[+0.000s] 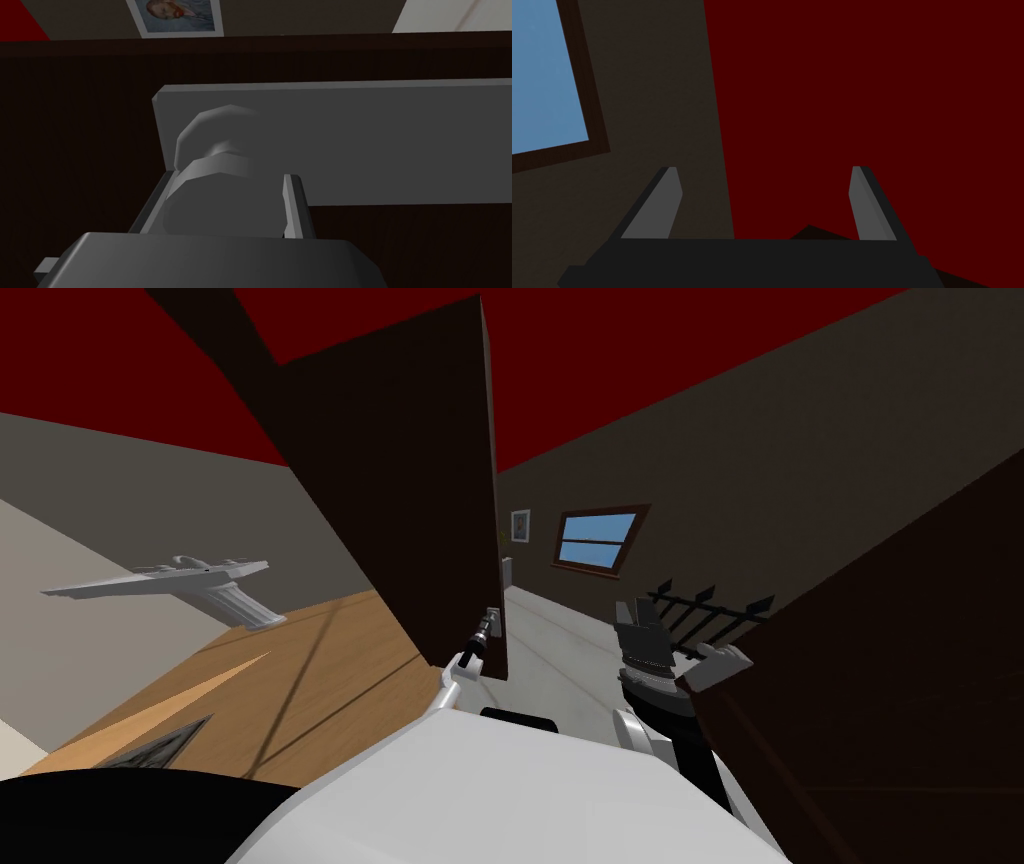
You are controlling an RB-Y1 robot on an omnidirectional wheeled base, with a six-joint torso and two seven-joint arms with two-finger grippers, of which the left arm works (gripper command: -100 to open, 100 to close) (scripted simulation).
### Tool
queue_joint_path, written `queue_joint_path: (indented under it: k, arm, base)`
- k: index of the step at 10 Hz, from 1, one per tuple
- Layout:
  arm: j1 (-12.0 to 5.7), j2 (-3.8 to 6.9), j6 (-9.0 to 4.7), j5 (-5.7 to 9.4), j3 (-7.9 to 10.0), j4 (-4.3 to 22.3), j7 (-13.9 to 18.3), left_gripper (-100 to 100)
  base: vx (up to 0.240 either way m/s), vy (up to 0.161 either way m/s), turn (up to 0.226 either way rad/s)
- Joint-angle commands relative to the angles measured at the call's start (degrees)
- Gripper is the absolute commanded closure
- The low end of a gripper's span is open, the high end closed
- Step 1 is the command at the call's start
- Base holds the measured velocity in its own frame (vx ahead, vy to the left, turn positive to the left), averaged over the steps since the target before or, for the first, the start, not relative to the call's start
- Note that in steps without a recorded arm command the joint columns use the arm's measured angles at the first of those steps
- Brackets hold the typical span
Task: Push the door open
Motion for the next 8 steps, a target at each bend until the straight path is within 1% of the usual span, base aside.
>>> queue_joint_path:
  k: [1,4,5,6,8]
  arm:
    - [-0.49,0.25,0.01,0.22,1.71,0.1,-0.3,100]
    - [-0.97,-0.13,0.03,0.58,4.07,0.6,-0.8,100]
    - [-1.16,-0.33,0.04,0.72,4.96,0.8,-1.0,100]
    - [-1.24,-0.43,0.04,0.79,5.39,0.9,-1.1,100]
    - [-1.56,-0.91,0.06,1.03,6.95,1.3,-1.4,100]
  base:
    - [0.106,-0.096,0.074]
    - [0.127,-0.122,0.083]
    - [0.157,-0.162,0.112]
    - [0.14,-0.117,0.087]
    - [0.175,-0.108,0.075]
